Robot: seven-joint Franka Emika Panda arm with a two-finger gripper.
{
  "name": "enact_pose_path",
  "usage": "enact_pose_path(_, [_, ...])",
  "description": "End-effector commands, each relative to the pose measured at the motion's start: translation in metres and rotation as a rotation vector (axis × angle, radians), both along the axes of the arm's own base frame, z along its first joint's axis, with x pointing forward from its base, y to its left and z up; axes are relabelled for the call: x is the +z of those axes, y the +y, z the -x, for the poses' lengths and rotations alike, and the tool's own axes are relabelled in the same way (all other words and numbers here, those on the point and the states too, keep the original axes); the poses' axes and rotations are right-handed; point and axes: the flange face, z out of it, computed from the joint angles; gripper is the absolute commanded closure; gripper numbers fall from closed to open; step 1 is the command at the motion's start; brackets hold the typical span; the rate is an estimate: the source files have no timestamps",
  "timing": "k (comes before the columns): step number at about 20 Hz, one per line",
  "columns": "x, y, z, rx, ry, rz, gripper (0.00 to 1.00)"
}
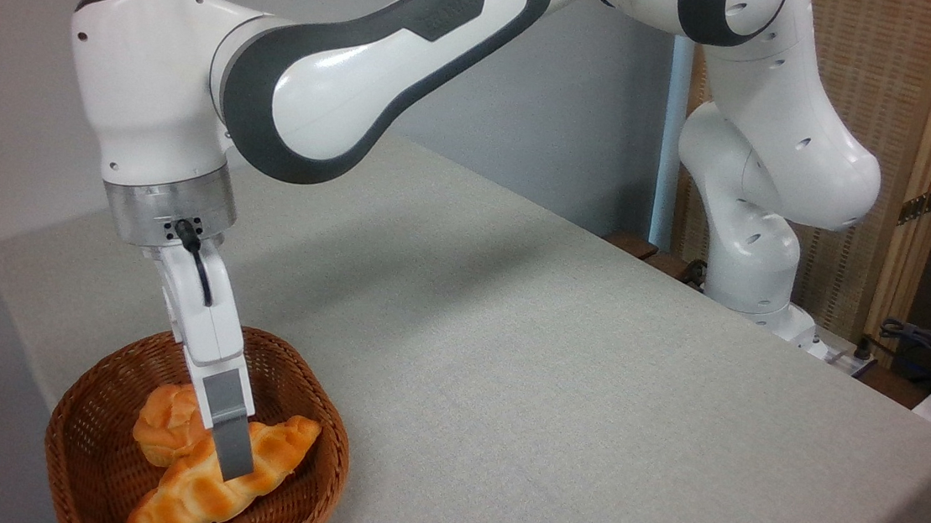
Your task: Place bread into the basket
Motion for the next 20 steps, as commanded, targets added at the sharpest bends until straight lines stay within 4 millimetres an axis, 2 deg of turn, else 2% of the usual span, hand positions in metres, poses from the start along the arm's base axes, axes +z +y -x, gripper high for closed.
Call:
enact_pose_path(1, [0.037,0.004,0.007,0.09,-0.047,0.013,0.0])
enact_pose_path(3, [0.071,0.008,0.025,0.13,-0.039,0.056,0.0])
enact_pose_path(6, [0.102,0.022,0.05,0.169,0.012,0.087,0.0])
enact_pose_path(9, [0.126,0.02,0.08,0.169,0.024,0.105,0.0])
enact_pose_path(13, [0.13,0.014,0.131,0.168,0.056,0.147,0.0])
enact_pose_path(17, [0.134,0.016,0.144,0.171,0.076,0.14,0.0])
enact_pose_path(20, [0.137,0.024,0.144,0.186,0.082,0.136,0.0])
